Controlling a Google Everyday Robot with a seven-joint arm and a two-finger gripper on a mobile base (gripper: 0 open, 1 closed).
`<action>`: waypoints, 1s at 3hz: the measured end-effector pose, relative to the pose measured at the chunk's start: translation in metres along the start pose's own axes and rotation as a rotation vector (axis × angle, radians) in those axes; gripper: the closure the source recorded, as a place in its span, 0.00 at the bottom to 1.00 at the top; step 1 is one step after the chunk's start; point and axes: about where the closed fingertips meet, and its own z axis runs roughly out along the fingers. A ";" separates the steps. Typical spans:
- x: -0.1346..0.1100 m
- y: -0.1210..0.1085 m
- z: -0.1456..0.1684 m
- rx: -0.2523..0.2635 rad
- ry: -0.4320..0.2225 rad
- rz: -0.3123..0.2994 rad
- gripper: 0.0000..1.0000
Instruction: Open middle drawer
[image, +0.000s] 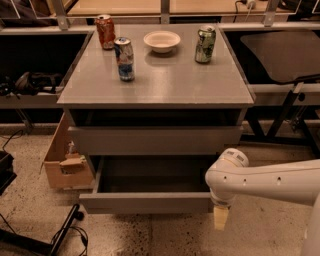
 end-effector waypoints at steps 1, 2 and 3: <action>-0.012 0.003 0.017 -0.032 -0.043 -0.047 0.00; -0.039 0.001 0.047 -0.079 -0.069 -0.114 0.00; -0.040 0.002 0.048 -0.082 -0.070 -0.115 0.00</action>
Offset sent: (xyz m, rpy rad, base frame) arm 0.0183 0.0376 -0.0469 0.1105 0.0557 0.1593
